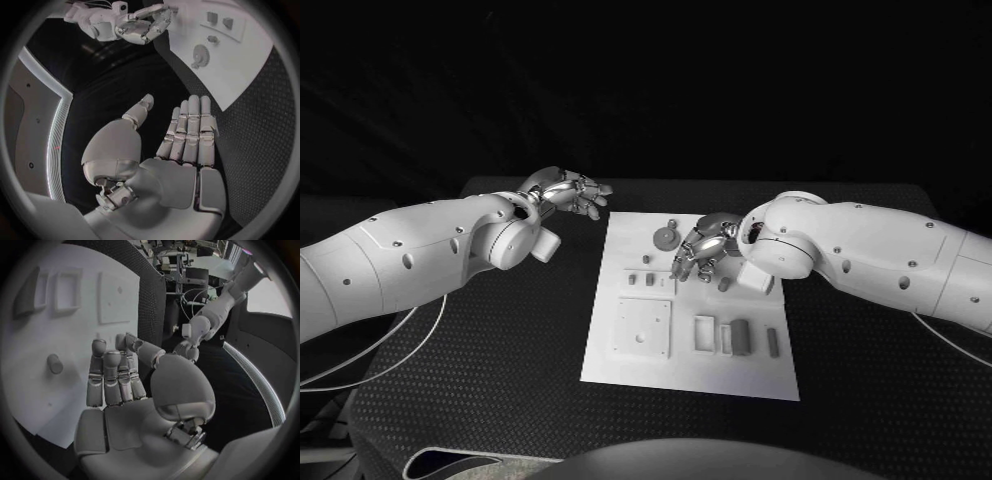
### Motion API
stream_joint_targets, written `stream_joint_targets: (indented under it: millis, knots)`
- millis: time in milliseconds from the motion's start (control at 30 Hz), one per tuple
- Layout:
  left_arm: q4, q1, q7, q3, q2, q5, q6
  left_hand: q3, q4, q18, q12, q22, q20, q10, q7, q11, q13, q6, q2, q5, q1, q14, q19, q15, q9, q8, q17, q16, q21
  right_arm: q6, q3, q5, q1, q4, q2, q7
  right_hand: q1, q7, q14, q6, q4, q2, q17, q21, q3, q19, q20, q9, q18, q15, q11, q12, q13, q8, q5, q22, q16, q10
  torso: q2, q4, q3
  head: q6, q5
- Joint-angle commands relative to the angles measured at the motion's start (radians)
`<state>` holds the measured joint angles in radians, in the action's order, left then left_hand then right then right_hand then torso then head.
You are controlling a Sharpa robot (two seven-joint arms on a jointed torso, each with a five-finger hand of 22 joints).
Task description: Assemble the parts on the task board
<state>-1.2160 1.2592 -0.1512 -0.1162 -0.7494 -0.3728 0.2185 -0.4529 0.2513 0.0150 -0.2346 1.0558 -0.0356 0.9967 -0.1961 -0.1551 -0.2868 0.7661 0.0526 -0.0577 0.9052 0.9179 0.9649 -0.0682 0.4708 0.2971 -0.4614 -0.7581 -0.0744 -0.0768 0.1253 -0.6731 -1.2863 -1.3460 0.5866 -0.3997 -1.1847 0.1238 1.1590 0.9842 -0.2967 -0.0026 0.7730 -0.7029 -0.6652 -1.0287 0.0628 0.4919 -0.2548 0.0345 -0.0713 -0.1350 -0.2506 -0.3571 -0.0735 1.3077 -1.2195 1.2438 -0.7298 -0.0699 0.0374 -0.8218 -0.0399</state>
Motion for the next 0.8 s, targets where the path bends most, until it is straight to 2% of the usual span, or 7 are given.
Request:
stream_joint_targets:
  millis: [33,100,233,433,600,800]
  knots:
    - [0.001,0.004,-0.003,0.001,0.007,0.01,-0.003,0.002,-0.003,0.006,0.003,-0.001,0.003,-0.006,-0.016,0.002,-0.001,-0.006,0.008,0.003,-0.005,0.007,0.004,0.002,-0.002,0.006,-0.002,0.006,0.006,-0.069,0.009,0.016,-0.001,0.011,-0.021,-0.046,0.001,0.002,-0.005,-0.003,0.001,0.011,0.002,-0.003,0.005,0.001,-0.002,0.002,-0.007,0.0,-0.004,0.005,-0.002,-0.003,-0.007,0.02,-0.005,-0.004,0.0,0.0003,0.0009,-0.005,-0.003]
    - [0.002,0.004,-0.003,0.001,0.01,0.01,-0.002,0.002,-0.004,0.006,0.003,-0.001,0.003,-0.006,-0.016,0.002,-0.001,-0.006,0.009,0.003,-0.005,0.006,0.004,0.002,-0.002,0.006,-0.002,0.006,0.006,-0.069,0.018,0.016,-0.001,0.017,-0.032,-0.046,0.001,0.002,-0.005,-0.004,0.001,0.011,0.002,-0.003,0.005,0.002,-0.002,0.002,-0.007,0.0,-0.004,0.005,-0.002,-0.003,-0.007,0.02,-0.005,-0.004,0.0,0.0005,0.0021,-0.006,-0.004]
    - [0.003,0.005,-0.002,0.001,0.015,0.01,-0.005,0.002,-0.004,0.006,0.003,-0.001,0.003,-0.006,-0.016,0.002,-0.001,-0.007,0.009,0.002,-0.005,0.006,0.004,0.002,-0.002,0.006,-0.002,0.006,0.006,-0.07,0.036,0.012,0.0,0.023,-0.05,-0.047,0.0,0.002,-0.005,-0.004,0.001,0.012,0.002,-0.003,0.005,0.002,-0.002,0.003,-0.007,0.0,-0.005,0.005,-0.002,-0.003,-0.007,0.02,-0.005,-0.004,0.0,-0.003,0.0044,-0.013,-0.007]
    - [0.006,0.005,-0.002,0.0,0.017,0.01,-0.005,0.002,-0.004,0.006,0.004,-0.002,0.003,-0.006,-0.016,0.002,-0.001,-0.007,0.009,0.002,-0.005,0.006,0.004,0.002,-0.002,0.006,-0.003,0.007,0.007,-0.071,0.038,-0.012,0.0,0.022,-0.061,-0.042,0.0,0.002,-0.005,-0.005,0.001,0.012,0.003,-0.003,0.005,0.002,-0.002,0.003,-0.007,0.0,-0.005,0.005,-0.002,-0.003,-0.007,0.021,-0.006,-0.005,0.001,-0.0053,0.0038,-0.02,-0.011]
    - [0.006,0.006,-0.001,0.0,0.02,0.011,-0.006,0.002,-0.004,0.006,0.004,-0.002,0.003,-0.006,-0.016,0.002,-0.001,-0.007,0.009,0.003,-0.005,0.006,0.003,0.002,-0.002,0.006,-0.003,0.007,0.007,-0.071,0.04,-0.024,0.0,0.021,-0.068,-0.048,0.0,0.003,-0.005,-0.005,0.001,0.012,0.003,-0.004,0.005,0.003,-0.002,0.004,-0.007,0.0,-0.005,0.005,-0.002,-0.003,-0.007,0.021,-0.007,-0.005,0.001,-0.0024,0.0034,-0.024,-0.017]
    - [0.006,0.008,-0.001,0.0,0.022,0.011,-0.007,0.002,-0.005,0.006,0.004,-0.002,0.003,-0.007,-0.016,0.002,-0.002,-0.008,0.01,0.003,-0.005,0.006,0.003,0.002,-0.002,0.007,-0.004,0.008,0.007,-0.078,0.051,-0.043,0.0,0.017,-0.081,-0.053,0.0,0.003,-0.005,-0.006,0.001,0.012,0.004,-0.004,0.005,0.003,-0.002,0.005,-0.007,-0.001,-0.005,0.005,-0.002,-0.003,-0.007,0.021,-0.007,-0.005,0.001,-0.0016,0.0037,-0.029,-0.02]
